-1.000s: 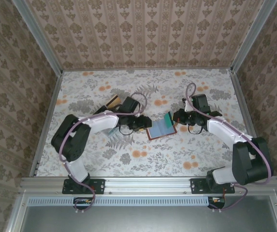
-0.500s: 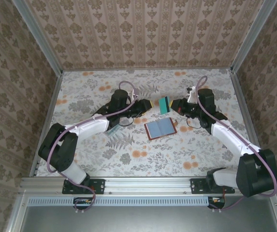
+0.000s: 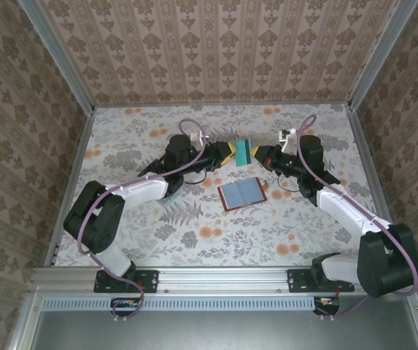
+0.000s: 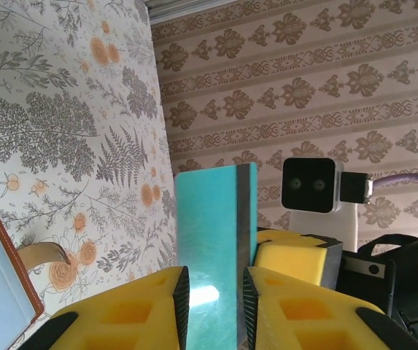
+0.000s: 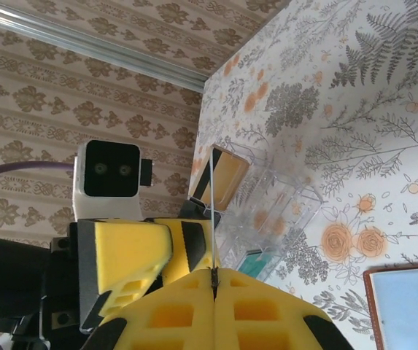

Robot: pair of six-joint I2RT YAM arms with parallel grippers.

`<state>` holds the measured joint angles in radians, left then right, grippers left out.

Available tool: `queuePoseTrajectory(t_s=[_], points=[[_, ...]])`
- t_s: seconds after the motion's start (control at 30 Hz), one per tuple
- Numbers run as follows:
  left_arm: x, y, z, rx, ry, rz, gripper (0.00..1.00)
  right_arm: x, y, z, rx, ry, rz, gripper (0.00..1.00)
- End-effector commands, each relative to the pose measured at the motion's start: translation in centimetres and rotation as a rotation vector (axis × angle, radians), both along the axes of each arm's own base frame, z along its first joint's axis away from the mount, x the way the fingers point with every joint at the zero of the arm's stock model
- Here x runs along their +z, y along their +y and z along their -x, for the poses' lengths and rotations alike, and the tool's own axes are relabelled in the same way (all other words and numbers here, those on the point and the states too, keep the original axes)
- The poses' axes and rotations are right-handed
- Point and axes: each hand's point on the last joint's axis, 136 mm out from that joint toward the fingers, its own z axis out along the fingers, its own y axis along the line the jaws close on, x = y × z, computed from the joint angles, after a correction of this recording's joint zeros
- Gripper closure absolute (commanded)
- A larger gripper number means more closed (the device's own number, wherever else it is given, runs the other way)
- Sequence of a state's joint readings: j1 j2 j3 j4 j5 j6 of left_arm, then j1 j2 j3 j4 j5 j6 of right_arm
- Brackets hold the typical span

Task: Take the credit cards out of the card holder

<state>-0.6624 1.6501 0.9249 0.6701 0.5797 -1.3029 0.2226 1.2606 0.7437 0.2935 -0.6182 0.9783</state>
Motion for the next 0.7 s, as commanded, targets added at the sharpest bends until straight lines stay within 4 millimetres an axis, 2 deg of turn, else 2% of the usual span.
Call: queuePoseTrajectory(t_s=[0.0,0.13,0.23,0.43,0.67], points=[[0.1,-0.3,0.5,-0.018,-0.004,0.002,0.72,1.4,0.4,0.6,0.020,-0.042,-0.032,1.00],[-0.2,0.1,0.7,-0.005,-0.007,-0.037,0.71,1.5,0.4,0.7,0.023,-0.044,-0.029,1.00],[0.0,-0.4,0.9,-0.032,-0.009,-0.028,0.71,1.5,0.6,0.8,0.029,-0.047,-0.031,1.00],[1.8,-1.9,1.8,-0.090,-0.058,0.008,0.76,1.2,1.3,0.9,0.056,-0.044,-0.029,1.00],[2.0,-1.0,1.6,-0.062,-0.068,0.005,0.78,0.8,1.3,1.2,0.062,-0.039,-0.026,1.00]])
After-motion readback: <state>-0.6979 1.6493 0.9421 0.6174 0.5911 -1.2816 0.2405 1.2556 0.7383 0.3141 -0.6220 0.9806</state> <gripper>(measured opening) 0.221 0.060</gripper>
